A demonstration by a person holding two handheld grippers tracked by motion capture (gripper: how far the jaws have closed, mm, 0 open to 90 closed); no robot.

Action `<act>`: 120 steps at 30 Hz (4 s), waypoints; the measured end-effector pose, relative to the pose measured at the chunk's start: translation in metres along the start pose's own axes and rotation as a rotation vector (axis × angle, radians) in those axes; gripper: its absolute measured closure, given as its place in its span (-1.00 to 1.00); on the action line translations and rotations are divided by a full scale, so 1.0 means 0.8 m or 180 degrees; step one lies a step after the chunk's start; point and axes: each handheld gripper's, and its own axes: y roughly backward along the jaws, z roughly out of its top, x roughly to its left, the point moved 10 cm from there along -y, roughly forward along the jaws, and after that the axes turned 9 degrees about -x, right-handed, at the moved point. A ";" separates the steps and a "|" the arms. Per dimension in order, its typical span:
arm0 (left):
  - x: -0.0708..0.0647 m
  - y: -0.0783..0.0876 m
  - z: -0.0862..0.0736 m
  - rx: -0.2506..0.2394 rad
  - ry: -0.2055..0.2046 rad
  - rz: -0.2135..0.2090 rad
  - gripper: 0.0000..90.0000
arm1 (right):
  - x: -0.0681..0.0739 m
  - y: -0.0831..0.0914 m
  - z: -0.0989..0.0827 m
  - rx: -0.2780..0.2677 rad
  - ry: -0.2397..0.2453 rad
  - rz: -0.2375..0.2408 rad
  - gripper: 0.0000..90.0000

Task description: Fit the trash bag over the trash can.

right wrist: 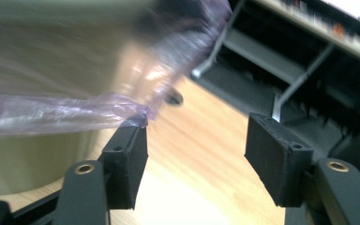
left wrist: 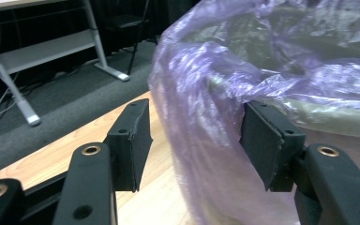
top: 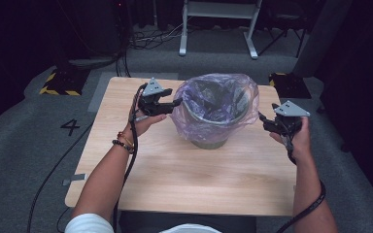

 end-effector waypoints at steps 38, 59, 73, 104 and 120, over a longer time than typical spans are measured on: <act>0.019 -0.049 0.033 0.0028 0.0050 -0.0225 0.55 | 0.026 -0.065 0.106 -0.0038 -0.0888 0.0778 0.60; 0.044 -0.078 0.034 0.0110 0.0186 0.0086 0.92 | -0.025 -0.111 0.074 0.0018 -0.1259 0.0361 1.00; 0.029 -0.101 -0.020 0.0340 0.0369 -0.0031 0.99 | 0.004 -0.132 0.014 0.0259 -0.1527 0.0581 1.00; 0.007 0.017 -0.054 0.0234 0.0100 0.0066 0.27 | 0.073 -0.064 -0.012 0.0091 -0.1283 0.1030 0.96; -0.095 0.054 -0.031 0.0172 -0.0375 -0.0638 -0.04 | 0.007 -0.007 0.049 -0.0359 -0.0923 0.0598 -0.28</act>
